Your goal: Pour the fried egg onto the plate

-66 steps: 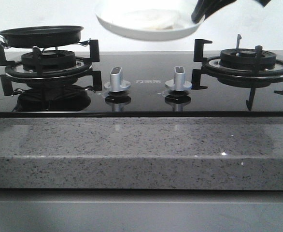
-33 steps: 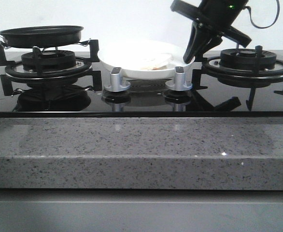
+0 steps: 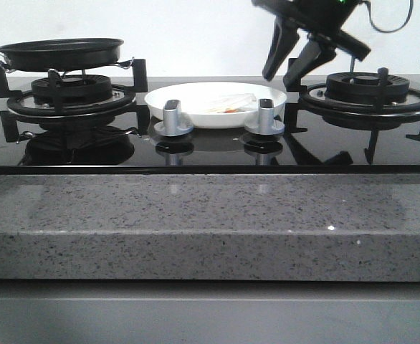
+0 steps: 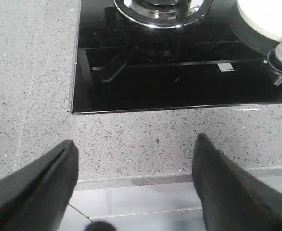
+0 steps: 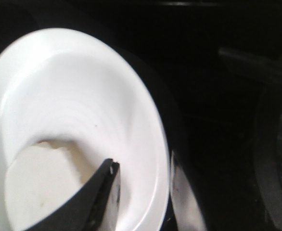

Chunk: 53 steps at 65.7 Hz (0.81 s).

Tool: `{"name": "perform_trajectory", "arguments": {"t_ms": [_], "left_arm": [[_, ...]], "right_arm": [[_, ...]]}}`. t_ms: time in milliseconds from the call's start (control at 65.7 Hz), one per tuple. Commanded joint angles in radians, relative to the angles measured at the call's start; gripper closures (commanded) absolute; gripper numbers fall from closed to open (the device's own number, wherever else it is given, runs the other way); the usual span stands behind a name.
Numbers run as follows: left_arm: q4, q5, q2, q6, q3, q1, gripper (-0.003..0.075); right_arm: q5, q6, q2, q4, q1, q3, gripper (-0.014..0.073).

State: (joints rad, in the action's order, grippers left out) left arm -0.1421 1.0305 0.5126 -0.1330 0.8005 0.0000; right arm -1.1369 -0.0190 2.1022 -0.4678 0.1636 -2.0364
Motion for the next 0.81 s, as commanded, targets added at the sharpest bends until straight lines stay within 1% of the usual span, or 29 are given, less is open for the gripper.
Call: {"name": "perform_trajectory", "arguments": {"t_ms": [0, 152, 259, 472, 609, 791], "left_arm": [[-0.012, -0.069, 0.005, 0.000, 0.025, -0.008, 0.0226], [-0.012, -0.069, 0.005, 0.000, 0.025, -0.008, 0.0226], [-0.012, -0.069, 0.005, 0.000, 0.025, -0.008, 0.0226], [-0.012, -0.069, 0.005, 0.000, 0.025, -0.008, 0.0226], [-0.012, -0.069, 0.005, 0.000, 0.025, -0.008, 0.0226], [-0.012, -0.069, 0.005, 0.000, 0.025, -0.008, 0.0226]], "right_arm": [[0.012, 0.001, -0.122, -0.041, -0.005, -0.038, 0.0293], [-0.004, 0.012, -0.240, -0.040, -0.005, -0.012, 0.0293], [-0.002, 0.058, -0.350, -0.040, -0.004, 0.061, 0.0293], [0.081, 0.145, -0.641, -0.028, -0.004, 0.356, 0.0293], [0.113, 0.173, -0.822, 0.021, -0.004, 0.540, 0.0293], [0.127, 0.173, -1.059, 0.119, -0.004, 0.788, 0.0293]]}}
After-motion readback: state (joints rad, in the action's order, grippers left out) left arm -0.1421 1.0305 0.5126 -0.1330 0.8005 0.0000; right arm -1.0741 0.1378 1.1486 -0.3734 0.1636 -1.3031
